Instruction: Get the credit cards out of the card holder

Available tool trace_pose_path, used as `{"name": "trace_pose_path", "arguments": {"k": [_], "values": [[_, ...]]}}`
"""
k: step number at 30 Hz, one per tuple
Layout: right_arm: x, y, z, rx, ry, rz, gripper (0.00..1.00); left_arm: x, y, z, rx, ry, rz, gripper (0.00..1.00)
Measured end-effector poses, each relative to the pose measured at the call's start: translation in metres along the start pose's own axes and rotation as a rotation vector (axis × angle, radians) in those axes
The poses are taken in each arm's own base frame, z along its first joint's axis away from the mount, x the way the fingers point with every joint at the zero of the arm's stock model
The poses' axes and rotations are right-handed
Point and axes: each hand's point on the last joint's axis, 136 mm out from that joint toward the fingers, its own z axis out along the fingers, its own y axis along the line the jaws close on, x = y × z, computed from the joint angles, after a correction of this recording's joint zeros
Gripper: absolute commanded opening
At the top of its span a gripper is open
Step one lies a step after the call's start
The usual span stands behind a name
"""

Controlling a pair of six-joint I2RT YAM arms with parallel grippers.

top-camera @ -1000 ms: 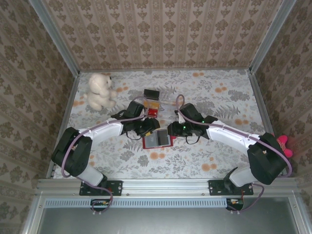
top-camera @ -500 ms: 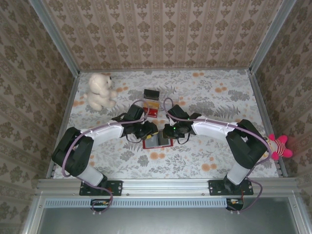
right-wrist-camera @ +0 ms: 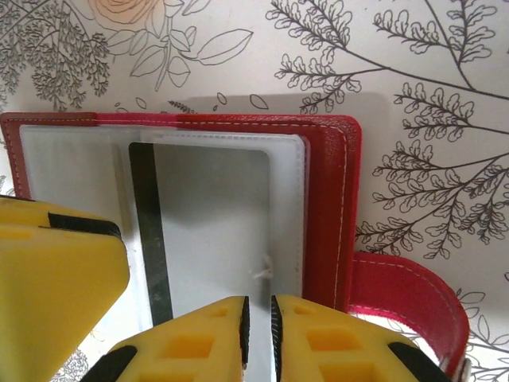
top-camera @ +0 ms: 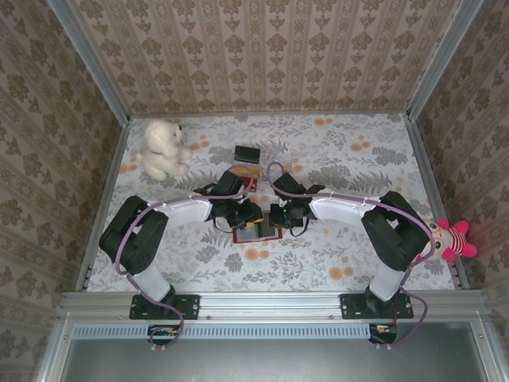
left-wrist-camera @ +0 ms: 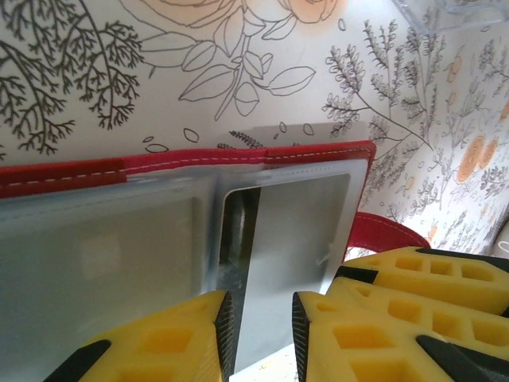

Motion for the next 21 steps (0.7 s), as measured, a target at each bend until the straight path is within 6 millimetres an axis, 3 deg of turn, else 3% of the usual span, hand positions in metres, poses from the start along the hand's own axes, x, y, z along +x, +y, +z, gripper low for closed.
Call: {"name": "trace_pose_path", "arguments": {"k": [21], "values": [[0.0028,-0.0074,0.0102,0.003,0.036,0.025,0.17,0.0005,0.0022,0.0063,0.019,0.008,0.009,0.25]]}}
